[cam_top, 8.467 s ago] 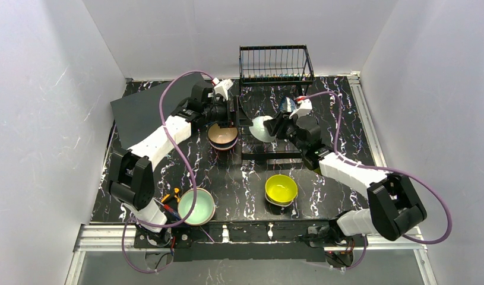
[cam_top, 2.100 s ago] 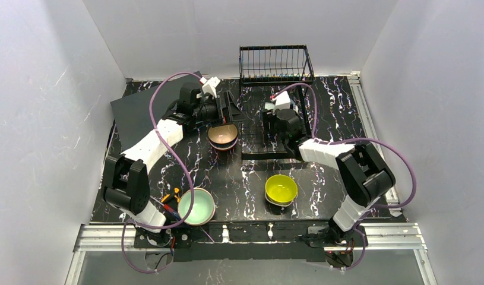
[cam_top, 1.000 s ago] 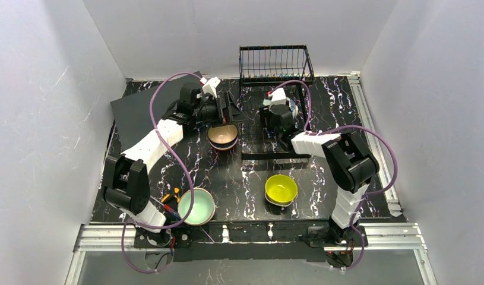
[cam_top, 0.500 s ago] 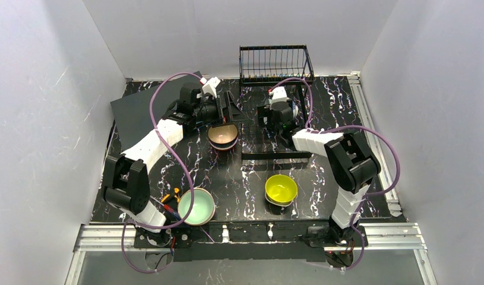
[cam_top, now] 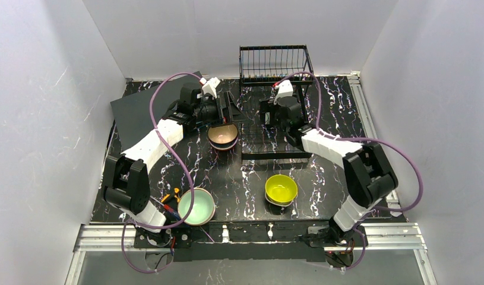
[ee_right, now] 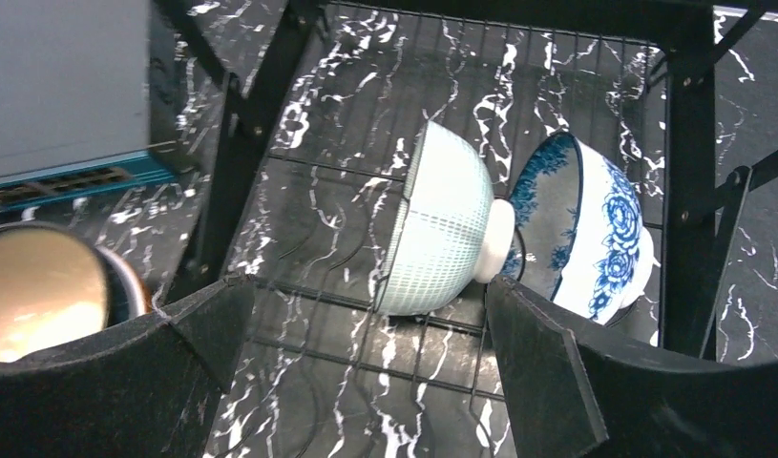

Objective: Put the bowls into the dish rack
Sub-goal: Pick up the bowl from the center of the board.

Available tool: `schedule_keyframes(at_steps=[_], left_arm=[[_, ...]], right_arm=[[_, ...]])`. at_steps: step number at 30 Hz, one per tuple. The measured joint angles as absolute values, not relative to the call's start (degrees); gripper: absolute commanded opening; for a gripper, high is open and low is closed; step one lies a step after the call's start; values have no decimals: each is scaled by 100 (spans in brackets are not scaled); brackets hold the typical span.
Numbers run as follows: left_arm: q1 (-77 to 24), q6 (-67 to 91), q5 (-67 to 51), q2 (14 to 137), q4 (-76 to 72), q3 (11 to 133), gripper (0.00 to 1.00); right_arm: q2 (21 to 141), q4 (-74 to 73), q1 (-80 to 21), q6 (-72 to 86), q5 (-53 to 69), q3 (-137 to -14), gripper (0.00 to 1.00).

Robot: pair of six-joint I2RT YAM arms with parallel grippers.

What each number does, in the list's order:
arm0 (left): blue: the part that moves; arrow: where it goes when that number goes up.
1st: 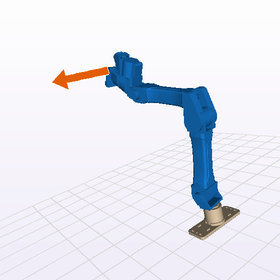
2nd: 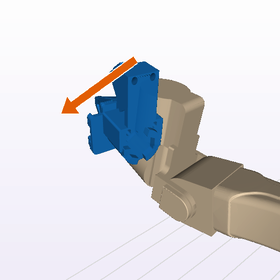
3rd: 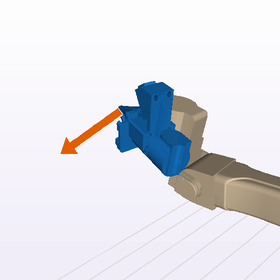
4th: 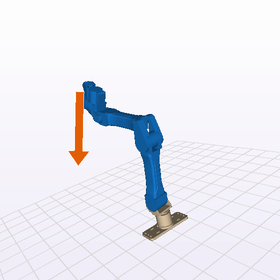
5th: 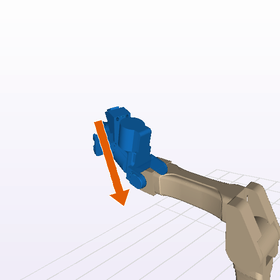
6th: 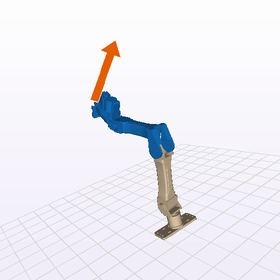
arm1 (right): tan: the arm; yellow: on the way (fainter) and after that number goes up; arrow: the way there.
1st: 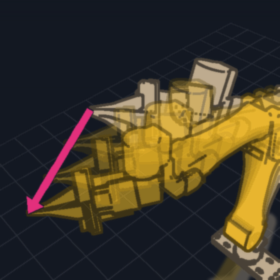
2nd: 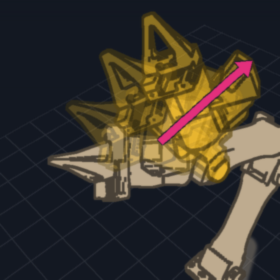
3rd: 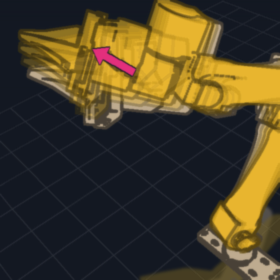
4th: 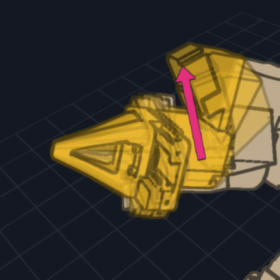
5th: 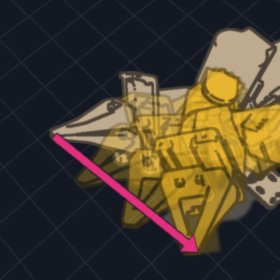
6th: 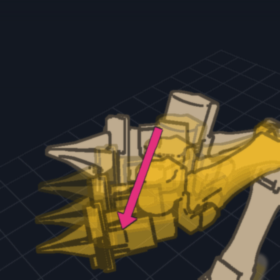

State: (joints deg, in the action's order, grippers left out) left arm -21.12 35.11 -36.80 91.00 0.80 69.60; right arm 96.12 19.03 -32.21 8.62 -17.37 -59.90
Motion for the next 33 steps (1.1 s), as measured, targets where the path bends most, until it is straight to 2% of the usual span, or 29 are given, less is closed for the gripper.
schedule_keyframes(at_steps=[10, 20, 27, 33], left_arm=[[-2112, 3273, -2987, 9074, 408, 6960, 98], [-2112, 3168, -1623, 9011, 1494, 7258, 97], [-2110, 3098, -792, 9074, 2191, 7712, 87], [-2110, 3015, -226, 9564, 2851, 8219, 72]], right_arm=[[8534, 1638, -3221, 1435, -1009, -5240, 99], [7616, 1356, -3192, 1806, -895, -4615, 99], [7310, 1083, -3188, 1817, -880, -4399, 99], [7225, 781, -3188, 1761, -864, -4399, 98]])
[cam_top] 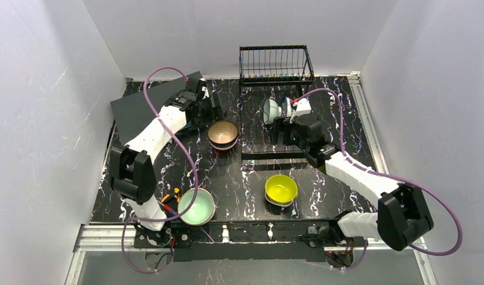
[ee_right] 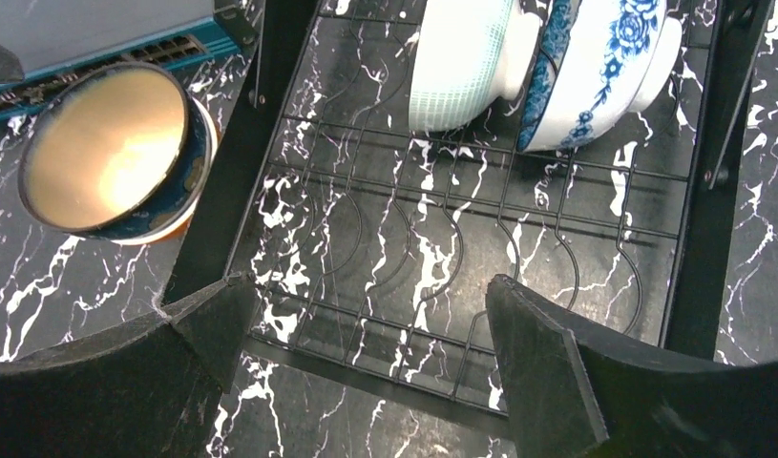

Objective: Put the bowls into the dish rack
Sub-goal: Pick up the bowl from the center of the board.

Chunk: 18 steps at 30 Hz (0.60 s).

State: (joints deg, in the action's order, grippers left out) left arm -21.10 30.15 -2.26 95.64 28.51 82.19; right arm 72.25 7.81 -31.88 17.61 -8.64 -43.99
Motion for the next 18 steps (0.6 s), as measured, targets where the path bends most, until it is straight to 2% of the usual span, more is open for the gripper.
schedule_keyframes(at_steps=[4, 18], left_arm=[[-2110, 2982, -32, 9963, 3175, 8420, 67], [-2119, 2930, 410, 10936, 4136, 9080, 40]], right_arm=[[7185, 600, -3188, 1721, -858, -4399, 99], [7183, 377, -3188, 1629, -834, -4399, 99]])
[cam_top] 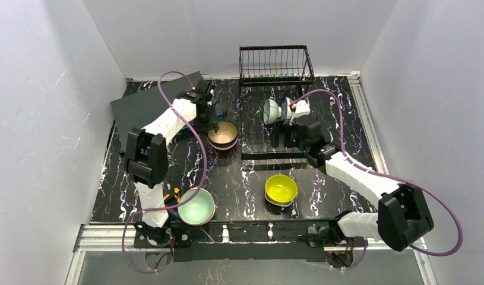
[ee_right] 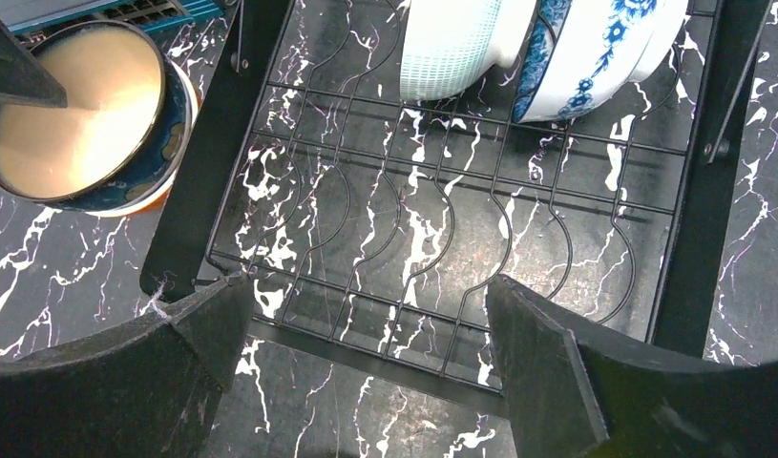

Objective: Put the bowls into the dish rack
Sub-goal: Pick up the bowl from the center of the board.

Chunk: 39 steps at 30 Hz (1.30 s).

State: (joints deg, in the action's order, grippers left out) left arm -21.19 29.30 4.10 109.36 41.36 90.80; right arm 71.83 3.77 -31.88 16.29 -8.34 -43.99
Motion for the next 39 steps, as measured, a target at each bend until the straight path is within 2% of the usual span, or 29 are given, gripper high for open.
schedule_keyframes(at_steps=[2, 10, 14, 29, 39], left_arm=[[-2130, 2917, 429, 10969, 4198, 9080, 38], [-2305, 2810, 657, 11227, 4427, 9282, 15], [-2349, 2792, 707, 11286, 4558, 9378, 0], [-2362, 2716, 816, 11260, 4683, 9546, 0], [-2370, 2655, 683, 10720, 4193, 8945, 0]], right_arm=[[7183, 360, -3188, 1629, -834, -4399, 99], [7183, 305, -3188, 1634, -836, -4399, 99], [7181, 305, -3188, 1658, -836, -4407, 99], [7181, 316, -3188, 1962, -495, -4519, 99], [7133, 370, -3188, 2178, -165, -4578, 99]])
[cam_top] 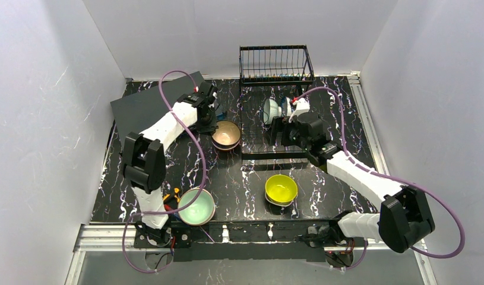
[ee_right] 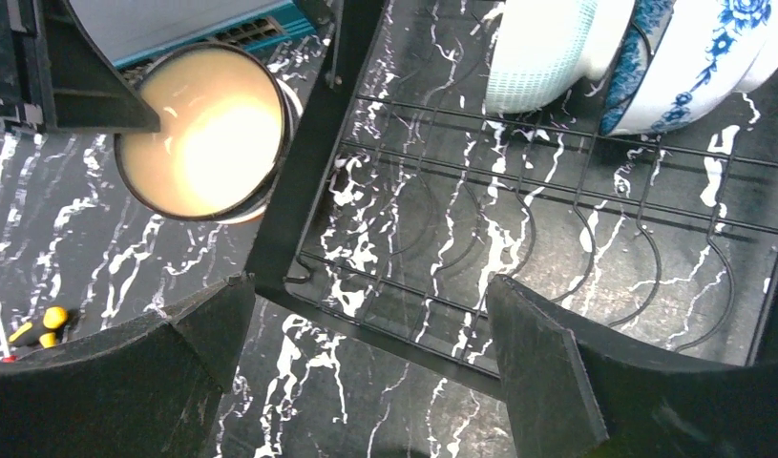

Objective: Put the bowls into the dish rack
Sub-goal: Pick up the bowl from the center of the board.

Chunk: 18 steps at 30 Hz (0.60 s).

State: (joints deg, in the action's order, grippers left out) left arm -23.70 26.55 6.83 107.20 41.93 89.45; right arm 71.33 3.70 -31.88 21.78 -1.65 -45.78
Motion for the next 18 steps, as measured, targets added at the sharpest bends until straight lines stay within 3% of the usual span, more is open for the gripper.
schedule_keyframes(at_steps=[10, 18], left_arm=[[-2388, 2532, -211, 9192, 2816, 7572, 0], [-2388, 2491, -1022, 8943, 1804, 7107, 0]], right_arm=[[6904, 596, -3188, 2429, 261, -4598, 99], [6904, 856, -3183, 2864, 751, -4591, 99]])
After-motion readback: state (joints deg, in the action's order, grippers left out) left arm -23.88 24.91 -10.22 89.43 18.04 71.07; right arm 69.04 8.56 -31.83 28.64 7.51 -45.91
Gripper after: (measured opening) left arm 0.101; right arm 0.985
